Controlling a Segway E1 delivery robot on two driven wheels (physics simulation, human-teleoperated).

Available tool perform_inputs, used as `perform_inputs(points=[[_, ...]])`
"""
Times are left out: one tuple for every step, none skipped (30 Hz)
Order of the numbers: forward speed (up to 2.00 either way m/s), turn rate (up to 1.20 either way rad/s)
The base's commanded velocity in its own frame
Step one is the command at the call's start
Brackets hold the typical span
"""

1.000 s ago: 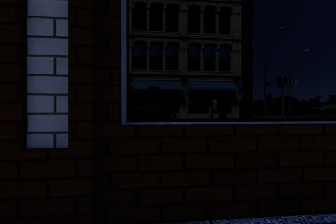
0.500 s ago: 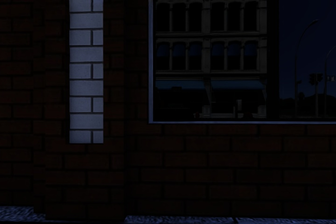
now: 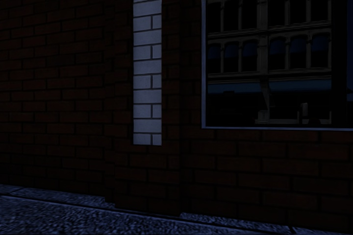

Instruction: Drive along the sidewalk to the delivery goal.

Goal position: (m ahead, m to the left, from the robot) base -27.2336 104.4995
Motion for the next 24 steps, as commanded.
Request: perform_inputs(points=[[-0.34,0.58],[-0.34,0.58],[-0.34,0.58],[-0.34,0.58],[-0.34,0.59],[-0.34,0.59],[-0.34,0.60],[-0.34,0.60],[-0.34,0.60],[-0.34,0.60],[-0.34,0.60],[-0.34,0.60],[-0.34,0.60],[-0.34,0.60],[-0.34,0.60],[-0.34,0.60],[-0.28,0.55],[-0.28,0.55],[-0.01,0.32],[0.00,0.08],[0.00,0.00],[0.00,0.00],[0.00,0.00],[0.00,0.00]])
